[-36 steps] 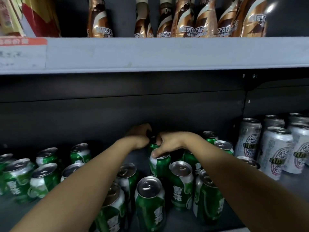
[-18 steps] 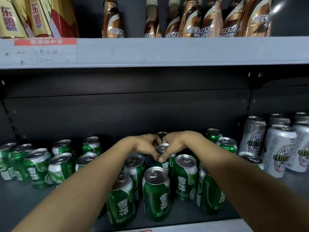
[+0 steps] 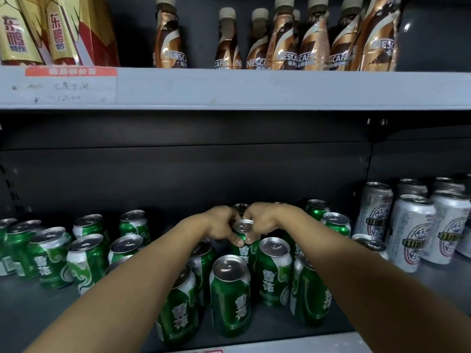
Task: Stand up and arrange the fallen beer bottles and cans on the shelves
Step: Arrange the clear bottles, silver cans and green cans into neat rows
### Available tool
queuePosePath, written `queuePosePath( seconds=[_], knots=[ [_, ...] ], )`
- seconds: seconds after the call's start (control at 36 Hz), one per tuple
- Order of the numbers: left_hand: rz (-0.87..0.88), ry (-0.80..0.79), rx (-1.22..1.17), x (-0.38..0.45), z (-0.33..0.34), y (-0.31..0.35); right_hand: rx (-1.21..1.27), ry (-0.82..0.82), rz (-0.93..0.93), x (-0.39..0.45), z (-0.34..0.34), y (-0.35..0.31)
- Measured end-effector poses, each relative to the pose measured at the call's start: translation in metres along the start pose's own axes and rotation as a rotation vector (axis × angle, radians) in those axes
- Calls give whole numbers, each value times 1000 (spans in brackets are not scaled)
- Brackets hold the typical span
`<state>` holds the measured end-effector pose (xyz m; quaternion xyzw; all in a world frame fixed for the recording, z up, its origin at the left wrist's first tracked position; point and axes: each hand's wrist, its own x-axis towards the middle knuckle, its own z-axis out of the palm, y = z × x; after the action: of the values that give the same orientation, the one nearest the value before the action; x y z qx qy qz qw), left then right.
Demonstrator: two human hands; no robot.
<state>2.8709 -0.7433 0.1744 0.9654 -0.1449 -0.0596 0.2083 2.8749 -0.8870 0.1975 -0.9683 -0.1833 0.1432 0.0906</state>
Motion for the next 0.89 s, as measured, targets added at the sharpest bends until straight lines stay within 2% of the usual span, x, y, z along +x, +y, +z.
queuePosePath(
  seconds=[0.11,0.22,0.31,0.42,0.47,0.53,0.61,0.67,0.81,0.89],
  knots=[
    [-3,137,68,-5,-3,8,-47,-36,15,-12,-5,-4],
    [28,224,45,-17,-6,23,-54,42,44,-24,-7,-4],
    [8,71,16,-31,-7,32,-42,75,47,-37,-11,0],
    [-87,-257,83,-54,-7,38,-53,-49,69,-60,-7,2],
    [-84,-303,84,-61,-4,39,-62,-19,62,-65,-2,0],
    [-37,-210,26,-65,-2,39,-111,107,62,-68,2,-7],
    [-24,36,-62,-68,-7,32,-227,393,44,-72,7,-24],
    [-67,128,-50,-72,-14,22,-180,476,-3,-72,13,-37],
    [-231,273,5,-97,-16,-6,-99,399,-65,-67,36,-69],
    [-321,321,68,-116,-13,-20,-150,313,-65,-67,44,-83]
  ],
)
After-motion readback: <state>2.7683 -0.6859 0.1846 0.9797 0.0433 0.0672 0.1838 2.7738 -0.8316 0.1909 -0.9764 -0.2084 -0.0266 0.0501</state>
